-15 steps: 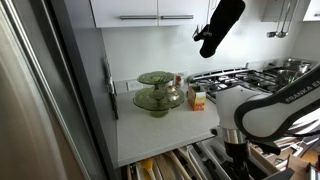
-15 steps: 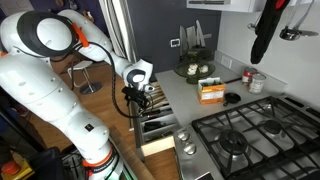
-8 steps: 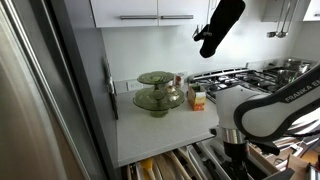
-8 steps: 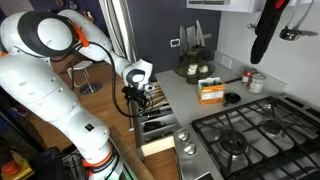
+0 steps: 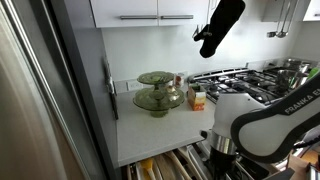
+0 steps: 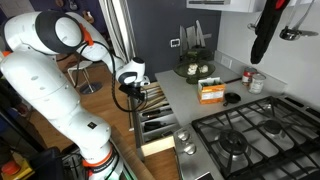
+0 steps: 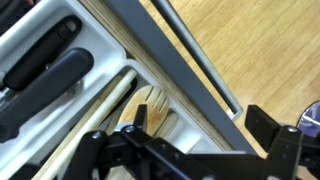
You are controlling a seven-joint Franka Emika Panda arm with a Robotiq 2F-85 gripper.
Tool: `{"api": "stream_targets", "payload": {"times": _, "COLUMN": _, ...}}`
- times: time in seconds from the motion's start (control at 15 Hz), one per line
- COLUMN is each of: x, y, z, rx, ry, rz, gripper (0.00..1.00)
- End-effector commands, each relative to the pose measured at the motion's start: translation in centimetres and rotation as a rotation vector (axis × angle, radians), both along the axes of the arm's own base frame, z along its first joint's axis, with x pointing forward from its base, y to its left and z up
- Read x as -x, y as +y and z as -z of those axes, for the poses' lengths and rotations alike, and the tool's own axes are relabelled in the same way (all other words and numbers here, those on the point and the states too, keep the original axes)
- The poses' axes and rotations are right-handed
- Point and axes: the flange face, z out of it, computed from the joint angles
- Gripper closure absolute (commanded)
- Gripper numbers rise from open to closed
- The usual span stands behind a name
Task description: Open the top drawer to the left, remove it cooking stick and put it on the cupboard
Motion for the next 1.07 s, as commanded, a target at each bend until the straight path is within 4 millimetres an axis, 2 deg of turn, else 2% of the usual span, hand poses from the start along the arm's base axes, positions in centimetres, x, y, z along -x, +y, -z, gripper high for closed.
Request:
{"api": "stream_targets", "payload": {"times": 0.0, "x": -0.4, "y": 2.1, "z": 0.7, "rx": 0.001, "ry": -0.126, "rz": 0.019, "gripper": 0.00}}
{"api": "stream_targets", "payload": {"times": 0.27, "x": -1.3, "y": 2.7, "z": 1.9, "rx": 0.049, "ry": -0.245, "rz": 0.059, "gripper": 0.00}}
{"api": "stream_targets", "payload": {"times": 0.33, "x": -1.0, "y": 2.2, "z": 0.8, "rx": 0.029, "ry": -0.224, "rz": 0.040, "gripper": 0.00}}
{"api": "stream_targets", "payload": {"times": 0.47, "x": -1.1, "y": 2.2, "z": 1.3, "rx": 0.034, "ry": -0.226, "rz": 0.043, "gripper": 0.00}}
{"api": "stream_targets", "payload": {"times": 1.0, "x": -1.2, "y": 2.3, "z": 1.0, "rx": 0.030, "ry": -0.232, "rz": 0.044, "gripper": 0.00}}
